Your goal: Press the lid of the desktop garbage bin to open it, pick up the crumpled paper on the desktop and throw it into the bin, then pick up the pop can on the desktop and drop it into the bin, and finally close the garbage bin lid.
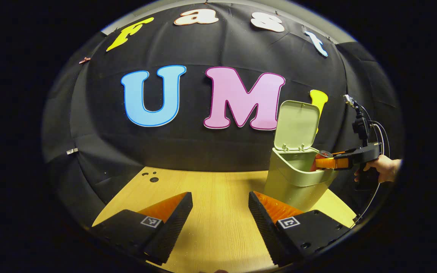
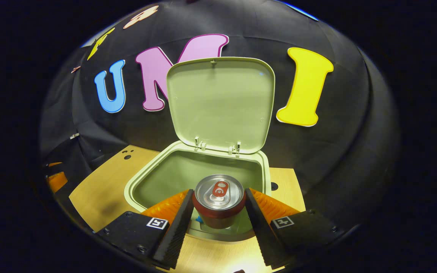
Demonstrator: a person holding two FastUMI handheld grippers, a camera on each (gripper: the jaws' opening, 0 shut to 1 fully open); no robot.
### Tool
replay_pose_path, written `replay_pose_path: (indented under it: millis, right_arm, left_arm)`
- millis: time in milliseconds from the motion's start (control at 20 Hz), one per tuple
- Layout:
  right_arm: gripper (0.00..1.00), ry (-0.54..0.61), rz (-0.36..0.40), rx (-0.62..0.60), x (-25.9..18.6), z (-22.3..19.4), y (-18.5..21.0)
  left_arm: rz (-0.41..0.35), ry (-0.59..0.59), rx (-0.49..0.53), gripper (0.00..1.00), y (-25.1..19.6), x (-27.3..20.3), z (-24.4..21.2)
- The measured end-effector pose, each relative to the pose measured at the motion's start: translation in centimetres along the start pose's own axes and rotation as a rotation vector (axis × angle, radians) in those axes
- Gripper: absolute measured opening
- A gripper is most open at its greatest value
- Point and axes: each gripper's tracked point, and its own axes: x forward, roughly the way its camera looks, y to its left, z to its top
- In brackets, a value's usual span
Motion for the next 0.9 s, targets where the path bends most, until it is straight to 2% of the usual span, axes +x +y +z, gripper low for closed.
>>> replay_pose_path:
  millis: [300,450,650,900]
  right_arm:
    - [0.83,-0.002,-0.011,0.004,-0.3,0.2,-0.3]
    - [0.85,-0.039,-0.014,0.01,-1.1,1.2,-0.3]
    - [0.98,-0.149,0.0,-0.019,-2.7,5.7,0.4]
    - [0.98,-0.265,0.013,-0.06,-3.8,12.4,1.1]
  left_arm:
    - [-0.001,0.003,-0.002,0.95,0.2,0.0,-0.2]
    - [-0.003,0.001,0.0,0.95,0.2,-0.1,-0.1]
    - [-0.009,-0.002,-0.002,0.95,0.0,-0.2,-0.2]
    - [-0.009,-0.008,-0.011,0.95,0.0,-0.5,-0.1]
